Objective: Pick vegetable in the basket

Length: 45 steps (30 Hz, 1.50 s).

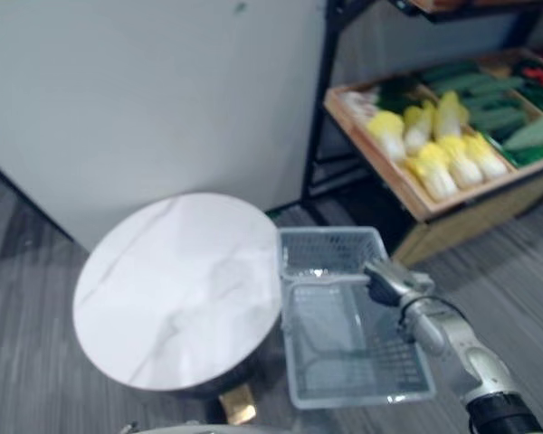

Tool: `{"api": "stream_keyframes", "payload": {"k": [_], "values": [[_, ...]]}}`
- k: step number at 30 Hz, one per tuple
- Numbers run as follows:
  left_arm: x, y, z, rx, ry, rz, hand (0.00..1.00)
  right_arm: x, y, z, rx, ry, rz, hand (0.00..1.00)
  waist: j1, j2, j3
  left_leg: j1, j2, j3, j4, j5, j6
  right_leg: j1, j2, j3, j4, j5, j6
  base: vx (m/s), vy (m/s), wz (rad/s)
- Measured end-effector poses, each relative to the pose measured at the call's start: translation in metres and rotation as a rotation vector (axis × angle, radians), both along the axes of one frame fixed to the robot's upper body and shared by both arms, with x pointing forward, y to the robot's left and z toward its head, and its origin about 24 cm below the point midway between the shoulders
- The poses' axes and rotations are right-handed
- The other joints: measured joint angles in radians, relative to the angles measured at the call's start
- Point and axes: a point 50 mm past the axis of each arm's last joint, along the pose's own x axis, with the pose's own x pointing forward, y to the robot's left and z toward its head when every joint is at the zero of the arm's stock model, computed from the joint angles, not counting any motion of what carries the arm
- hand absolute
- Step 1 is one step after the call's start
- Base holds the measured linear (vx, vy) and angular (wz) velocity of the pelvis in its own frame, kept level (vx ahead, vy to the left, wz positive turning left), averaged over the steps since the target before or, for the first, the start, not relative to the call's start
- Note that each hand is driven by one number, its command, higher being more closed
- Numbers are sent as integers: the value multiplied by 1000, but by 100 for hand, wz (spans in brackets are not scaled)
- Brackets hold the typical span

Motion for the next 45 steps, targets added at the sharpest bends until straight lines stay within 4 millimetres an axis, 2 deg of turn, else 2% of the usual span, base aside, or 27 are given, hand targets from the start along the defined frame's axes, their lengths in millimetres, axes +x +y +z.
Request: {"api": "stream_keyframes", "payload": {"k": [1,2,3,4,5,6,7,8,10,12,13,14,15,19,21,23,25,26,27,28,29,30,31,32,34,40,45], "values": [[2,5,1,13,2,-3,0,0,4,1,13,-9,4,100,-18,-13,5,-18,-1,24,16,-1,22,9,-13,-24,-78,-10,-15,-3,110,-72],[3,5,1,12,3,-1,0,0,4,0,14,-9,-1,100,-18,17,-1,-24,29,47,10,-8,42,20,-9,-82,-90,-30,-51,8,71,-91],[8,4,1,10,-11,3,0,1,8,-1,28,-10,-3,100,-15,20,4,-41,70,94,34,-14,54,-38,-16,-158,24,-40,-139,22,60,-96],[11,10,3,27,-27,21,0,2,12,-4,46,-8,3,100,-18,17,12,-61,115,119,101,-48,52,-85,-30,-248,259,-32,-161,29,62,-102],[12,18,6,47,-32,15,0,2,14,-4,52,-6,5,100,-22,-13,10,-59,125,144,171,-93,51,-81,-58,-306,372,76,-213,15,78,-131],[14,17,5,41,-29,20,0,8,15,1,54,-30,11,100,-8,-24,8,-65,153,188,227,-167,51,-53,-25,-318,281,108,-232,-58,55,-128],[9,13,3,26,-10,27,0,11,15,3,56,-42,11,100,7,15,3,-58,192,220,207,-166,60,-15,16,-305,211,110,-229,-86,68,-164],[11,8,2,11,-20,35,0,16,18,9,51,-67,24,100,8,9,-2,-23,190,311,170,-138,85,-14,-16,-339,389,15,-235,-73,69,-111],[14,8,3,9,-23,34,0,19,20,9,56,-69,23,100,15,-7,-16,-28,184,387,167,-141,91,41,-56,-373,444,-9,-211,-55,56,-133],[14,9,3,10,-22,35,0,25,28,11,57,-74,57,100,34,-10,-21,-48,193,458,173,-140,93,90,-82,-412,402,0,-198,-94,2,-129],[14,9,3,10,-22,35,0,27,32,10,55,-71,71,100,36,-18,-26,-64,203,493,188,-139,95,115,-91,-434,344,15,-164,-121,-101,-104],[16,11,3,14,-22,34,0,29,35,9,54,-66,84,100,39,-14,-25,-88,222,525,223,-143,100,147,-86,-466,232,-1,-112,-127,-216,-109],[16,10,3,12,-22,34,0,30,38,6,53,-55,89,100,39,-9,-26,-100,244,555,266,-146,104,171,-71,-498,135,-20,-87,-106,-269,-89],[15,2,1,-9,-19,40,0,29,39,4,36,-49,92,100,52,40,-29,-102,343,552,401,-142,99,268,18,-514,-115,-17,-74,-63,-333,-79],[14,-2,-1,-23,-14,38,0,26,37,0,26,-34,85,100,34,67,-29,-106,406,547,458,-129,79,289,55,-510,-148,-16,-72,-92,-186,-31],[11,-6,-2,-33,-4,39,0,19,33,-7,17,-2,71,100,33,81,-26,-89,448,521,499,-93,65,312,83,-493,-154,-16,-73,-131,-186,-33],[9,-7,-3,-37,1,40,0,16,30,-10,8,11,65,100,38,70,-17,-86,419,310,503,-31,18,321,77,-441,-155,-18,-77,-151,-130,-59],[5,-10,-4,-45,8,42,0,16,30,-9,7,9,65,100,41,76,-17,-86,384,180,493,-28,7,319,70,-403,-155,-17,-78,-116,-31,-81],[0,-13,-5,-53,17,45,0,17,30,-9,8,6,65,100,42,80,-15,-81,331,53,470,-55,-21,315,60,-367,-156,-18,-78,-91,52,-102],[-6,-15,-5,-56,25,49,0,17,31,-9,14,4,66,100,44,85,-13,-62,257,-97,434,-115,-44,299,53,-317,-154,-14,-83,-31,212,-172],[-12,-16,-6,-56,40,47,0,20,34,-10,34,1,64,100,63,91,-13,-5,138,-340,281,-213,-73,228,64,-218,-135,16,-73,16,250,-175],[-12,-16,-6,-55,39,48,0,23,34,-9,33,-2,62,100,68,109,-11,22,133,-381,231,-239,-75,204,83,-185,-142,34,-60,2,257,-147],[-7,-13,-5,-45,25,45,0,24,33,-12,32,9,55,100,69,78,10,21,114,-382,246,-240,-73,202,68,-165,-162,61,-58,-31,162,-76],[-4,-11,-4,-40,11,44,0,24,33,-12,31,9,59,100,82,67,16,19,105,-384,255,-253,-69,198,61,-141,-180,74,-50,-70,161,-58],[2,-9,-3,-33,-4,43,0,25,35,-11,32,5,68,100,86,53,19,7,88,-355,257,-254,-67,186,43,-117,-204,107,-49,-58,119,-39],[4,-10,-2,-31,-6,8,0,17,33,-15,49,21,69,100,61,68,21,-1,75,-305,259,-271,-60,137,32,-60,-210,121,-38,-28,25,-27],[7,-9,-2,-32,-13,-19,0,11,21,-17,45,31,18,100,52,51,19,8,83,-270,278,-300,-49,121,45,-14,-196,128,-36,45,8,-29]]}}
